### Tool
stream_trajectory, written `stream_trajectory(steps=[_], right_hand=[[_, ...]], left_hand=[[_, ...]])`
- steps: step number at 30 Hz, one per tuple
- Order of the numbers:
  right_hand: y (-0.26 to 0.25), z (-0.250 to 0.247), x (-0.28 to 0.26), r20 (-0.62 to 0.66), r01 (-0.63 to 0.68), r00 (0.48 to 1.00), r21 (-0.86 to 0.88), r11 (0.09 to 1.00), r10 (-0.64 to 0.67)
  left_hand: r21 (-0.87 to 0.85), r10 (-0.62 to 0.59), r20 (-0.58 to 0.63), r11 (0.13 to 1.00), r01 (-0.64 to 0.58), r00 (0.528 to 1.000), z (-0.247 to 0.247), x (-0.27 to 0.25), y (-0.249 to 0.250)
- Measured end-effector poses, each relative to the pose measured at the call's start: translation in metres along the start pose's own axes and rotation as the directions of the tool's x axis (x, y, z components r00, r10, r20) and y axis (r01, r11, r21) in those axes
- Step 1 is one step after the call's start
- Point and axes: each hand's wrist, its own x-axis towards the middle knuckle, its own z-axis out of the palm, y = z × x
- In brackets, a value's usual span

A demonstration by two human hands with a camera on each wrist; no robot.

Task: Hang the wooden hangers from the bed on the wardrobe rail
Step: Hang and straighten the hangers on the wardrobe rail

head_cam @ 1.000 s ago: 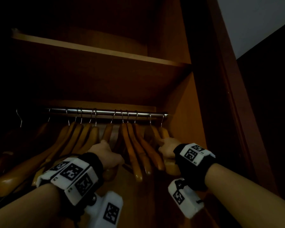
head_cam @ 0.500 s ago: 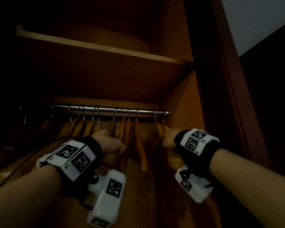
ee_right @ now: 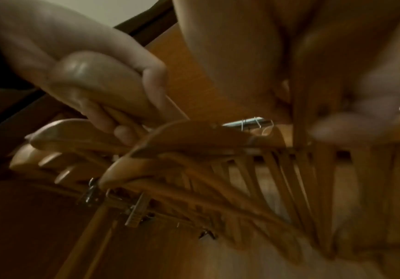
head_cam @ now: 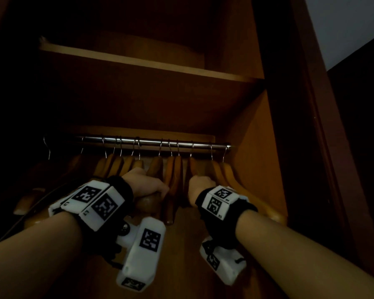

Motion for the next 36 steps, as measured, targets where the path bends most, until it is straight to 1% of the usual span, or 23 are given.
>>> stream_trajectory(steps=[2,3,4,5,9,11,13,14,15,16,18,20,21,22,24,26,29,32,34,36], right_hand=[[0.008,-0.009,0.004,0.023,0.017,1.000,-0.010,1.000,-0.017],[0.012,-0.014,0.006,0.018,0.012,1.000,-0.016,1.000,-0.011],[0.014,-0.019,0.005,0.011,-0.021,1.000,-0.020,1.000,0.021],[0.018,-0.020,0.008,-0.015,-0.027,1.000,-0.022,0.999,0.026],[0.026,-0.019,0.007,-0.022,-0.045,0.999,-0.040,0.998,0.044],[0.027,-0.017,0.005,-0.060,-0.026,0.998,-0.042,0.999,0.023],[0.025,-0.015,0.009,-0.102,-0.040,0.994,-0.018,0.999,0.038],[0.023,-0.015,0.010,-0.138,-0.044,0.989,-0.001,0.999,0.044],[0.020,-0.016,0.008,-0.167,-0.041,0.985,0.010,0.999,0.042],[0.015,-0.019,0.004,-0.176,-0.030,0.984,0.008,1.000,0.031],[0.003,-0.021,-0.002,-0.153,0.005,0.988,0.004,1.000,-0.004],[-0.013,-0.016,-0.006,-0.136,0.077,0.988,0.073,0.994,-0.067],[-0.020,-0.009,-0.004,-0.111,0.106,0.989,0.119,0.987,-0.093],[-0.025,-0.002,-0.001,-0.083,0.116,0.991,0.160,0.980,-0.103],[-0.031,0.009,0.005,-0.033,0.082,0.997,0.241,0.967,-0.077],[-0.035,0.013,0.008,0.013,0.043,0.999,0.317,0.948,-0.050],[-0.039,0.012,0.007,0.050,-0.021,0.999,0.364,0.931,0.003],[-0.037,0.014,0.007,0.024,-0.109,0.994,0.358,0.927,0.108],[-0.033,0.012,0.006,-0.015,-0.119,0.991,0.312,0.942,0.131],[-0.027,0.006,0.003,-0.026,-0.113,0.992,0.246,0.963,0.123]], left_hand=[[0.001,0.002,-0.021,1.000,-0.002,1.000,-0.001,0.007,-0.002],[0.010,0.005,-0.029,1.000,-0.005,1.000,-0.001,0.007,-0.002],[0.006,0.012,-0.029,1.000,-0.012,1.000,0.000,0.008,-0.002],[0.004,0.021,-0.027,1.000,-0.021,0.999,0.001,0.007,-0.001],[-0.013,0.016,-0.001,1.000,-0.016,1.000,0.005,0.001,0.002],[-0.002,0.023,0.011,1.000,-0.023,1.000,0.005,-0.003,0.002],[0.030,0.029,0.014,0.999,-0.029,0.999,0.003,-0.009,0.002],[0.077,0.035,-0.007,0.996,-0.034,0.999,0.002,-0.012,0.003],[0.160,0.068,-0.051,0.985,-0.059,0.996,0.000,-0.016,0.002],[0.266,0.117,-0.117,0.960,-0.083,0.986,-0.003,-0.018,0.002],[0.437,0.246,-0.229,0.891,-0.126,0.942,-0.011,-0.024,0.001],[0.548,0.291,-0.278,0.831,-0.098,0.915,-0.017,-0.026,-0.004],[0.605,0.290,-0.286,0.793,-0.063,0.913,-0.019,-0.028,-0.007],[0.661,0.277,-0.270,0.750,-0.032,0.922,-0.019,-0.027,-0.011],[0.767,0.256,-0.220,0.641,0.005,0.941,-0.015,-0.020,-0.022],[0.813,0.238,-0.208,0.582,0.032,0.949,-0.012,-0.015,-0.029],[0.836,0.171,-0.204,0.543,0.080,0.964,-0.012,-0.014,-0.036],[0.840,0.137,-0.207,0.532,0.104,0.969,-0.011,-0.011,-0.041],[0.832,0.123,-0.242,0.537,0.140,0.963,-0.010,-0.010,-0.041],[0.829,0.133,-0.283,0.532,0.172,0.950,-0.009,-0.010,-0.038]])
